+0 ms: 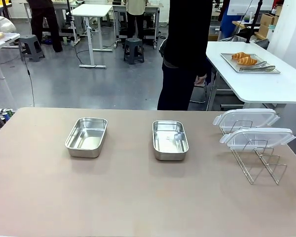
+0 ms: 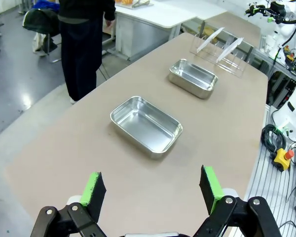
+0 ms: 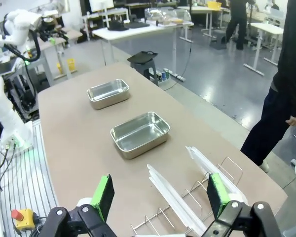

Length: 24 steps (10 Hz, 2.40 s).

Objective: Place the bread in airtight containers.
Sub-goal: Lift both Airtight Container.

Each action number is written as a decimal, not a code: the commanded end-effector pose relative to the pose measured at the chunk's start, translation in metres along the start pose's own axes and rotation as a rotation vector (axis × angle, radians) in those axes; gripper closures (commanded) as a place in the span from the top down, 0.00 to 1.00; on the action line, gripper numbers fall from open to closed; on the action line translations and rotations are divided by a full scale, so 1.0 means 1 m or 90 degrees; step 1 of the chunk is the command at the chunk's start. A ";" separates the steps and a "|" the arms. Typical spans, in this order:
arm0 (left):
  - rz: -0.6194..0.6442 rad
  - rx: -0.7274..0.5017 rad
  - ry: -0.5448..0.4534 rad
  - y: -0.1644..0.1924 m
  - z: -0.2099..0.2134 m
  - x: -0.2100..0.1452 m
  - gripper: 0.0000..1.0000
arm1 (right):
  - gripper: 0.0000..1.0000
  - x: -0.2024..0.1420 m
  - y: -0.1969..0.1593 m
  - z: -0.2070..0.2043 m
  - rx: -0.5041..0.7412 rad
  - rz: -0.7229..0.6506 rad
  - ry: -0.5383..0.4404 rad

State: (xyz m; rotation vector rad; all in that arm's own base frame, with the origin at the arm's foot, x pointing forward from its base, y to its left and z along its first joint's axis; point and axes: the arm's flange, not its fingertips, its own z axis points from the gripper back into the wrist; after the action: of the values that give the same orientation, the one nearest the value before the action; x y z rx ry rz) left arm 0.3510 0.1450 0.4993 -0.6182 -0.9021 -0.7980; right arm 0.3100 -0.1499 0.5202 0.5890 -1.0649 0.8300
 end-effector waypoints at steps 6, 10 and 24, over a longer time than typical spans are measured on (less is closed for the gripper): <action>-0.015 -0.005 -0.015 0.003 0.001 0.001 1.00 | 1.00 0.002 -0.002 0.001 0.000 0.016 -0.006; -0.015 -0.005 -0.015 0.003 0.001 0.001 1.00 | 1.00 0.002 -0.002 0.001 0.000 0.016 -0.006; -0.015 -0.005 -0.015 0.003 0.001 0.001 1.00 | 1.00 0.002 -0.002 0.001 0.000 0.016 -0.006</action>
State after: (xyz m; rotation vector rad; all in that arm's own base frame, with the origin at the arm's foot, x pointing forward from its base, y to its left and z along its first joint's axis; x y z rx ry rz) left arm 0.3515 0.1456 0.5010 -0.6161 -0.9008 -0.8014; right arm 0.3077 -0.1510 0.5213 0.5838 -1.0480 0.8345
